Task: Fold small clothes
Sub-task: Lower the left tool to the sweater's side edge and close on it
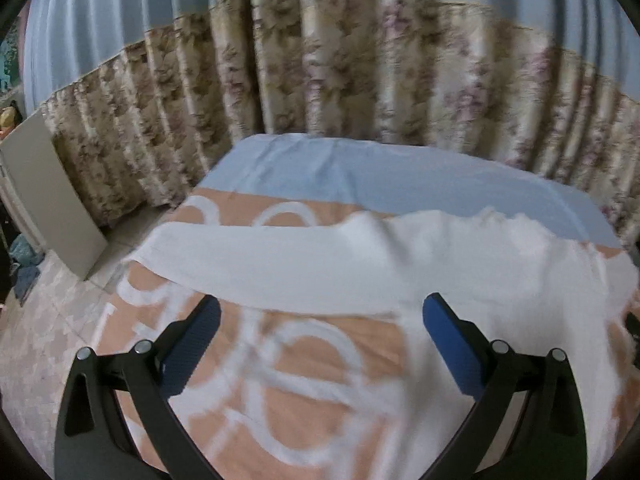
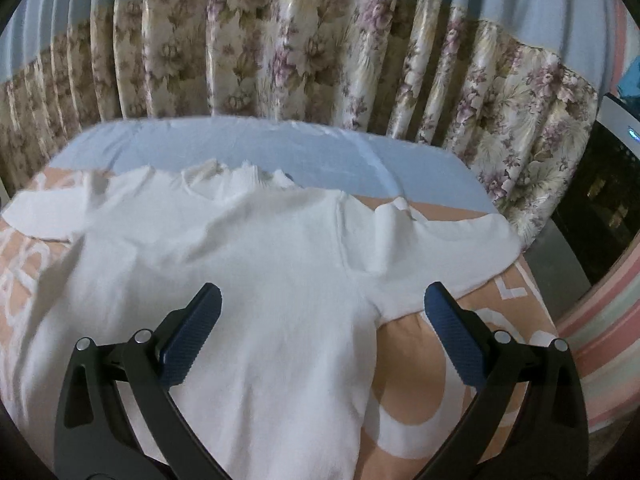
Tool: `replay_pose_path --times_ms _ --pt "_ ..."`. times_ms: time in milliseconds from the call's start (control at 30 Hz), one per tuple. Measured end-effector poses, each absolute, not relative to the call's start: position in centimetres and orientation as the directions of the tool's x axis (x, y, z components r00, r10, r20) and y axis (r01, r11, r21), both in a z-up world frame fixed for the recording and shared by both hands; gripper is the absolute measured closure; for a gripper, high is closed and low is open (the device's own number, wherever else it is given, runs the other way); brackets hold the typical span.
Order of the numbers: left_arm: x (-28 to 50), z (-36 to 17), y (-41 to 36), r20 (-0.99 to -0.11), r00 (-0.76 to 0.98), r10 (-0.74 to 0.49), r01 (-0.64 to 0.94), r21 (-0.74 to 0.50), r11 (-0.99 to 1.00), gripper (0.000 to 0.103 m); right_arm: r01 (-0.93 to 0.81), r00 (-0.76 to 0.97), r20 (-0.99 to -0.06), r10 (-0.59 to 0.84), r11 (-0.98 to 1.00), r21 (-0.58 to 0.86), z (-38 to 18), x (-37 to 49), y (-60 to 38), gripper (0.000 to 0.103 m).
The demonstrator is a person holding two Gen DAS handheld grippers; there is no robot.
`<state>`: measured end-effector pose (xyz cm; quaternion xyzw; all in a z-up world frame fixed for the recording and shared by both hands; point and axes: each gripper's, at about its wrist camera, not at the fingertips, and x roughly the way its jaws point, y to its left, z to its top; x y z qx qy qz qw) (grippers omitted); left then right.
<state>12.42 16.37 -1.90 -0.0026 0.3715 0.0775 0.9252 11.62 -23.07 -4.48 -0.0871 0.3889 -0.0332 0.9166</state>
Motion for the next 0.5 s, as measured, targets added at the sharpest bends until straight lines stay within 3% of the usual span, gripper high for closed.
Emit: replay_pose_path --times_ms 233,500 --pt "16.8 -3.1 24.7 -0.689 0.686 0.233 -0.283 0.042 0.958 0.002 -0.006 0.694 -0.702 -0.160 0.974 -0.227 -5.4 14.1 -23.1 0.003" --pt "18.9 -6.9 35.5 -0.795 0.594 0.127 -0.461 -0.207 0.863 0.002 0.011 0.673 -0.708 -0.213 0.961 -0.278 -7.2 15.3 -23.4 0.003"
